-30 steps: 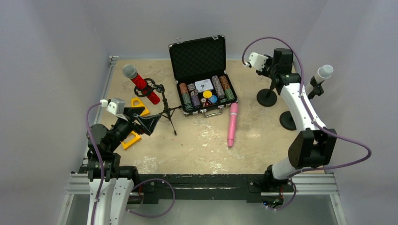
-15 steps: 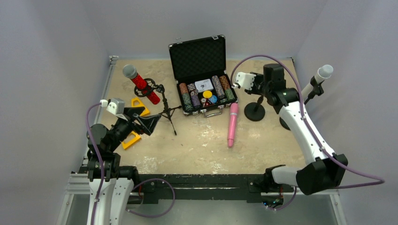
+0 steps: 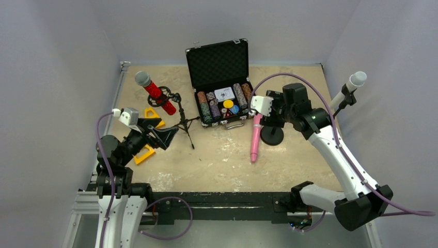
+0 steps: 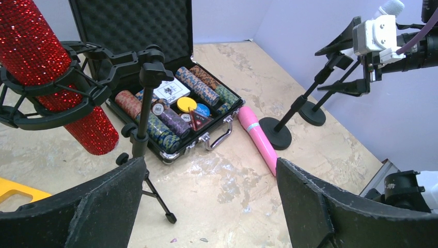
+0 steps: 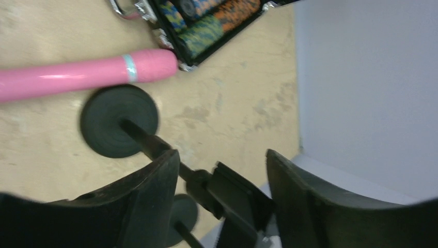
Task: Attach the microphones to the stand
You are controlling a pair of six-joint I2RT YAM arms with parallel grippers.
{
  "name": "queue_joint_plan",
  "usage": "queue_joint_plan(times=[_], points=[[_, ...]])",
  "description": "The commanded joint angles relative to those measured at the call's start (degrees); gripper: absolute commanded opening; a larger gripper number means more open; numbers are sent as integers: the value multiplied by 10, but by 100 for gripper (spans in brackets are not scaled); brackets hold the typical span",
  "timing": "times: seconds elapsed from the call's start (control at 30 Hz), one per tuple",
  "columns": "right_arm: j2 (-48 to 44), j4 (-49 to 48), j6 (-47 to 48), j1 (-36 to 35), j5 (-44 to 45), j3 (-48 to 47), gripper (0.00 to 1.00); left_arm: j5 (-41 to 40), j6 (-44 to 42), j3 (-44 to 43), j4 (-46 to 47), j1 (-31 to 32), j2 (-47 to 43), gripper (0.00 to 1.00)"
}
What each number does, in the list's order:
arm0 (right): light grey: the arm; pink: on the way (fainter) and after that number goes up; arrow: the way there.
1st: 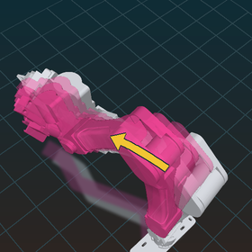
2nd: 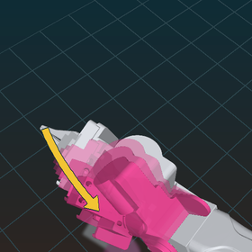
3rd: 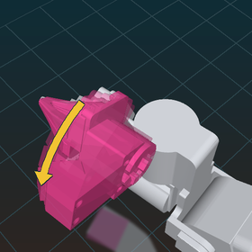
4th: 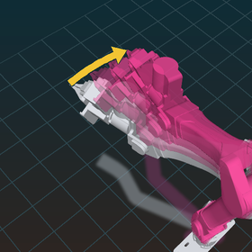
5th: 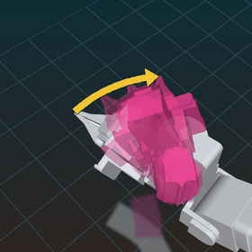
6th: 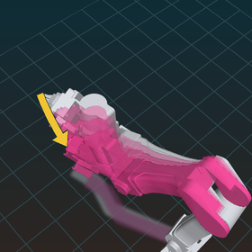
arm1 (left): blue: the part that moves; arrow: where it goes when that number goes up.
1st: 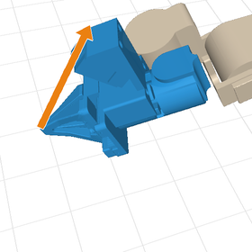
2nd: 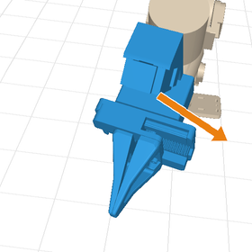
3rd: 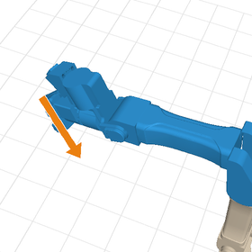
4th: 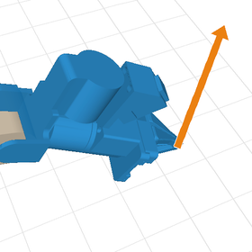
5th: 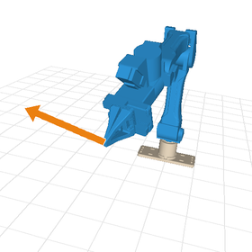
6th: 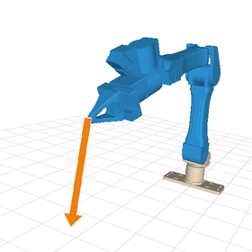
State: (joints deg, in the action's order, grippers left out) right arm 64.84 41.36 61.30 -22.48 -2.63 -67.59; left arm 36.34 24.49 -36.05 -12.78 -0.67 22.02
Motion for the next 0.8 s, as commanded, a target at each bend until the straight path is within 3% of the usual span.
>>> queue_joint_plan(times=[0.0,0.47,0.6,0.77], points=[[-15,54,-58,-5,-67,-49,78,27,10,5,38,2,6,99],[-103,118,-148,5,-191,-141,86,69,48,17,75,2,20,99],[-153,144,-160,35,-314,-133,87,101,56,16,94,24,30,99],[-242,174,-135,91,-506,-41,89,93,31,-19,31,92,59,99]])
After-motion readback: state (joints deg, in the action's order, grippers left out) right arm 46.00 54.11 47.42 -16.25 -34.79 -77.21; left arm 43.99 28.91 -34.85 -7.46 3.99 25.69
